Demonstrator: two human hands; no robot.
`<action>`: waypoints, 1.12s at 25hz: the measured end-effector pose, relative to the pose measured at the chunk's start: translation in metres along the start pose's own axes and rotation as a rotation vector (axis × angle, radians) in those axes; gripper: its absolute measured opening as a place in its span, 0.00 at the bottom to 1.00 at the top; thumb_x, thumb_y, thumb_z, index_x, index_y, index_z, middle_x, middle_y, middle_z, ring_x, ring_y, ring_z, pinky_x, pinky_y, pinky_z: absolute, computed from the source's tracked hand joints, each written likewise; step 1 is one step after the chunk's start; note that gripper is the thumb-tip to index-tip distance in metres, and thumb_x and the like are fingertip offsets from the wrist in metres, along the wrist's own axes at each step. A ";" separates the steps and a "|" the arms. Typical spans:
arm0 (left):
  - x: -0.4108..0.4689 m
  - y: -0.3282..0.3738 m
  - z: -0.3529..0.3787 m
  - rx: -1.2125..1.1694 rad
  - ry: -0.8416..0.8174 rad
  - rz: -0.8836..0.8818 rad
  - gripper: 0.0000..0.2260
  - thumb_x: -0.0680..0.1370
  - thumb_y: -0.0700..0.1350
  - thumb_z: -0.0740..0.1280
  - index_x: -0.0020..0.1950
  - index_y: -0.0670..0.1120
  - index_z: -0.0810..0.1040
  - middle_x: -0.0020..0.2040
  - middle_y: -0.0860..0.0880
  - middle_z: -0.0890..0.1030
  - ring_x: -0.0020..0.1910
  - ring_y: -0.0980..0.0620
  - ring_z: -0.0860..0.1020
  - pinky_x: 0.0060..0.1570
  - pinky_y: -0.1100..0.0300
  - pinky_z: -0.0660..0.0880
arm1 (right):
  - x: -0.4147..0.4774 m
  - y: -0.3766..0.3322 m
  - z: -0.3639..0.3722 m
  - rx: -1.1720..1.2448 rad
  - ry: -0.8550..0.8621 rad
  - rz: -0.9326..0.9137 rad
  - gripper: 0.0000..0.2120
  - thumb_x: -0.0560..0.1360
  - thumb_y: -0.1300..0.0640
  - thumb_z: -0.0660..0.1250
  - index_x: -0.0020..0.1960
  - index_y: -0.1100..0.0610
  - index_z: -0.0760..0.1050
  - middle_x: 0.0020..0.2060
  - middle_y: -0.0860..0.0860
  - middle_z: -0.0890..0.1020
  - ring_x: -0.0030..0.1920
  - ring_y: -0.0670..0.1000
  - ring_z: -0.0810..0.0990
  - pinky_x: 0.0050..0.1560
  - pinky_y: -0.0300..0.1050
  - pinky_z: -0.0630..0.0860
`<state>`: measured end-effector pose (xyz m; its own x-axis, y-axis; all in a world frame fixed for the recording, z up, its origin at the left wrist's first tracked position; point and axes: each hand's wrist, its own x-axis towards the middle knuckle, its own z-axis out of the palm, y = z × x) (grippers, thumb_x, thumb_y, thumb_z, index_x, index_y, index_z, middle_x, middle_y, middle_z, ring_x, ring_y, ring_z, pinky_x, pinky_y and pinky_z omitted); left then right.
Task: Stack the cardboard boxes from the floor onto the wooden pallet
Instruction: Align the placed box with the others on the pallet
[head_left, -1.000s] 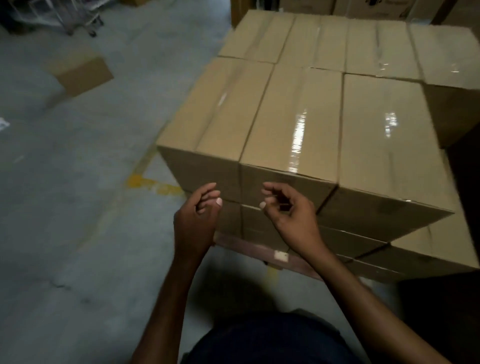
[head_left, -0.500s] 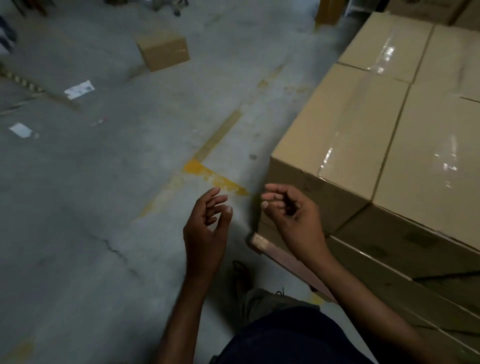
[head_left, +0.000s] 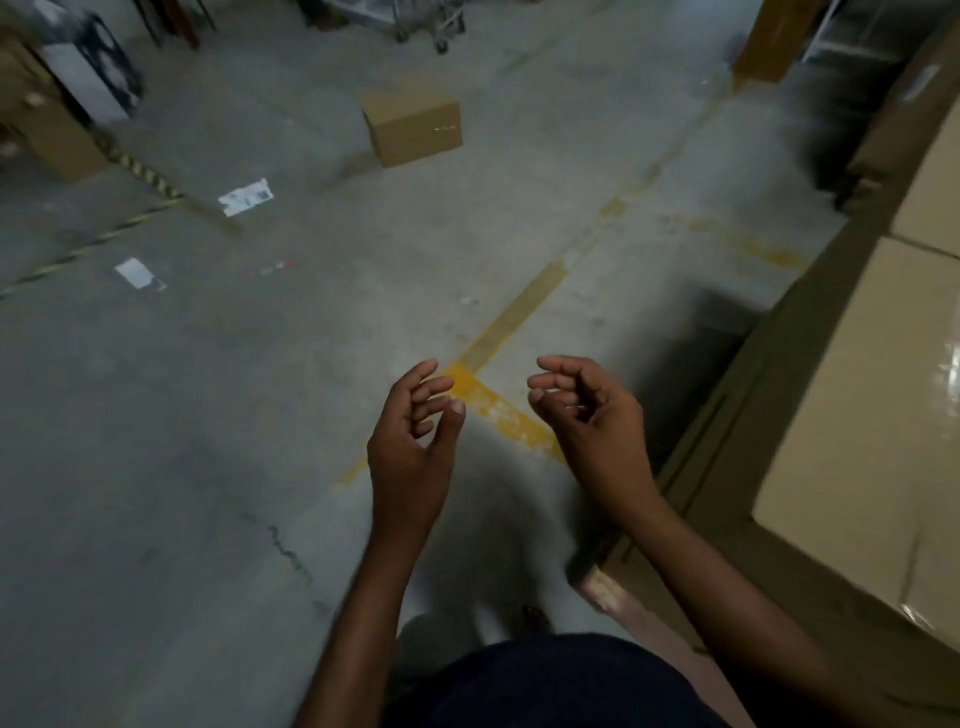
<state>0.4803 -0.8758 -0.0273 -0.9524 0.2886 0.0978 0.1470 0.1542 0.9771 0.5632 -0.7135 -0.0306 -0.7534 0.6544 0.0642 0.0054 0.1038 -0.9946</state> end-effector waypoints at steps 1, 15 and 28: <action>0.023 -0.003 -0.008 -0.008 0.015 0.001 0.19 0.80 0.40 0.71 0.70 0.49 0.76 0.59 0.53 0.84 0.56 0.52 0.83 0.60 0.50 0.80 | 0.020 0.001 0.017 0.007 -0.002 0.006 0.13 0.77 0.67 0.72 0.60 0.58 0.81 0.46 0.52 0.86 0.43 0.50 0.84 0.53 0.49 0.83; 0.395 -0.054 -0.141 -0.027 -0.040 0.011 0.18 0.79 0.41 0.72 0.69 0.50 0.77 0.59 0.54 0.84 0.55 0.55 0.83 0.59 0.50 0.80 | 0.267 -0.016 0.296 0.123 0.047 0.112 0.12 0.78 0.68 0.72 0.59 0.59 0.81 0.44 0.57 0.86 0.39 0.49 0.79 0.47 0.39 0.79; 0.772 -0.109 -0.092 0.031 -0.099 0.007 0.21 0.78 0.43 0.75 0.69 0.53 0.76 0.60 0.57 0.83 0.58 0.57 0.82 0.60 0.43 0.79 | 0.635 0.009 0.410 0.078 0.113 0.145 0.11 0.78 0.66 0.72 0.58 0.56 0.81 0.44 0.56 0.87 0.43 0.51 0.82 0.46 0.37 0.79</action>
<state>-0.2952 -0.7568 -0.0404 -0.9208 0.3810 0.0837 0.1628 0.1803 0.9700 -0.1852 -0.6040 -0.0320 -0.6699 0.7386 -0.0759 0.0547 -0.0529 -0.9971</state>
